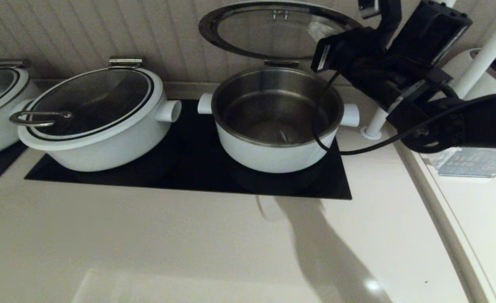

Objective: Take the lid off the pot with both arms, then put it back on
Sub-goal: Open the pot lid completely

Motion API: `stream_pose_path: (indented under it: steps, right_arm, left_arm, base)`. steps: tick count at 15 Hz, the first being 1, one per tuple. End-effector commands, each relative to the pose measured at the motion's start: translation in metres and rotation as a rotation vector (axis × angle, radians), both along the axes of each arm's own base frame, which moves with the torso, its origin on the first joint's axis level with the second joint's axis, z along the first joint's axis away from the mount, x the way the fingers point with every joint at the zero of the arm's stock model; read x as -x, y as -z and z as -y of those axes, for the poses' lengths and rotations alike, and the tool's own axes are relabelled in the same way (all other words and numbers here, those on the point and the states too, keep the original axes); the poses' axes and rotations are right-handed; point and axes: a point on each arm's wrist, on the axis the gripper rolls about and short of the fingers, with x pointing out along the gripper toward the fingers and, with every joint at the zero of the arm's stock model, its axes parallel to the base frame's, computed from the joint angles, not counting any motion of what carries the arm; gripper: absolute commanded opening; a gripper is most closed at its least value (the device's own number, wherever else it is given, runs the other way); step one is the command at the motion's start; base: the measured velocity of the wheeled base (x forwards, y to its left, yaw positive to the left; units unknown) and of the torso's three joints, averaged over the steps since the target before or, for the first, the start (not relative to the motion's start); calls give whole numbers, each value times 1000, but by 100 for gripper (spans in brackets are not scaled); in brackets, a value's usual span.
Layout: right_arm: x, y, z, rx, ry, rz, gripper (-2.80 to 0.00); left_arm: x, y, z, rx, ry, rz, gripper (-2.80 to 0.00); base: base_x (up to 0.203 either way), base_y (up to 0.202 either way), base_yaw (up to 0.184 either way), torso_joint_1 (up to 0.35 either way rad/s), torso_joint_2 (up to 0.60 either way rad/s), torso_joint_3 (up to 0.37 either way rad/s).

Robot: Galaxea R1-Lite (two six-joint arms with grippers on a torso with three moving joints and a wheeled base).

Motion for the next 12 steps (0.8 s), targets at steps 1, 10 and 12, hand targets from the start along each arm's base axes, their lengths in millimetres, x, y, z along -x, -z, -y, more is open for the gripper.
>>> stream_pose_path:
  steps: [1, 10, 12]
  right_arm:
    - [4, -15, 7, -17, 11, 40, -280]
    - [2, -28, 17, -29, 39, 70, -280]
    - [2, -28, 18, -29, 40, 70, -280]
  left_arm:
    - [-1, 1, 0, -3, 1, -7, -280]
    - [-1, 1, 0, -30, 2, -5, -280]
    - [-1, 2, 0, 0, 12, -10, -280]
  base:
    - [0, 0, 0, 0, 0, 0]
    - [0, 0, 0, 0, 0, 0]
    - [0, 0, 0, 0, 0, 0]
